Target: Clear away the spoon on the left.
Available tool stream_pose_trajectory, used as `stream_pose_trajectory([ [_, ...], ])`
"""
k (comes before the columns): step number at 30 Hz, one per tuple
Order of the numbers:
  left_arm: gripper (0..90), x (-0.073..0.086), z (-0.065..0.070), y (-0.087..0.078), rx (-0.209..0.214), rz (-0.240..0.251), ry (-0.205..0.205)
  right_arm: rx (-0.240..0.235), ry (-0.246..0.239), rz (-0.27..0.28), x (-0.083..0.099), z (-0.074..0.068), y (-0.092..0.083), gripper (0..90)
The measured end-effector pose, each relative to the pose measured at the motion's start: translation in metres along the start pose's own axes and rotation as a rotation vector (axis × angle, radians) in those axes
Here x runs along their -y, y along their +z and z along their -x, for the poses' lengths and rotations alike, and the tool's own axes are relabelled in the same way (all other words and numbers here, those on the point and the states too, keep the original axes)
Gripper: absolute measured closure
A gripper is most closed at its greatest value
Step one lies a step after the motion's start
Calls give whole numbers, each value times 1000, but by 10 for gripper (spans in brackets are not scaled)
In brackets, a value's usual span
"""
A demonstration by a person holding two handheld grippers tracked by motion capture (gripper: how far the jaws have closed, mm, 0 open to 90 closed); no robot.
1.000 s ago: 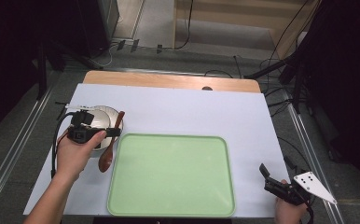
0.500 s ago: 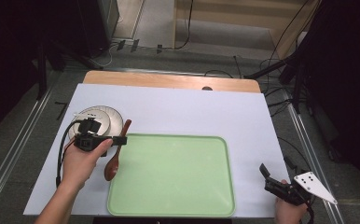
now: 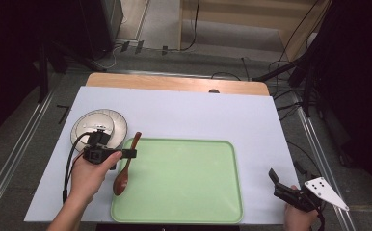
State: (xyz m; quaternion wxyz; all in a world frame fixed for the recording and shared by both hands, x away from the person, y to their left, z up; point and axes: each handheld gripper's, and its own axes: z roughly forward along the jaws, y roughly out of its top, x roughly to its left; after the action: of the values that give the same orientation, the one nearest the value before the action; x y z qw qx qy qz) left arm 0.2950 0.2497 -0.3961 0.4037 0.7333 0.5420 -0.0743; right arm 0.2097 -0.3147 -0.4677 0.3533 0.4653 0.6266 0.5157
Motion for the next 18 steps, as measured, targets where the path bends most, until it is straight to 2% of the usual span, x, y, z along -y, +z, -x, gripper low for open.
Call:
stream_pose_trajectory([
  [7,855,7,-10,11,10,-13,-37,0,1,-2,0,0,0,82],
  [18,835,10,-26,21,-27,-7,-59,2,-2,-2,0,0,0,82],
])
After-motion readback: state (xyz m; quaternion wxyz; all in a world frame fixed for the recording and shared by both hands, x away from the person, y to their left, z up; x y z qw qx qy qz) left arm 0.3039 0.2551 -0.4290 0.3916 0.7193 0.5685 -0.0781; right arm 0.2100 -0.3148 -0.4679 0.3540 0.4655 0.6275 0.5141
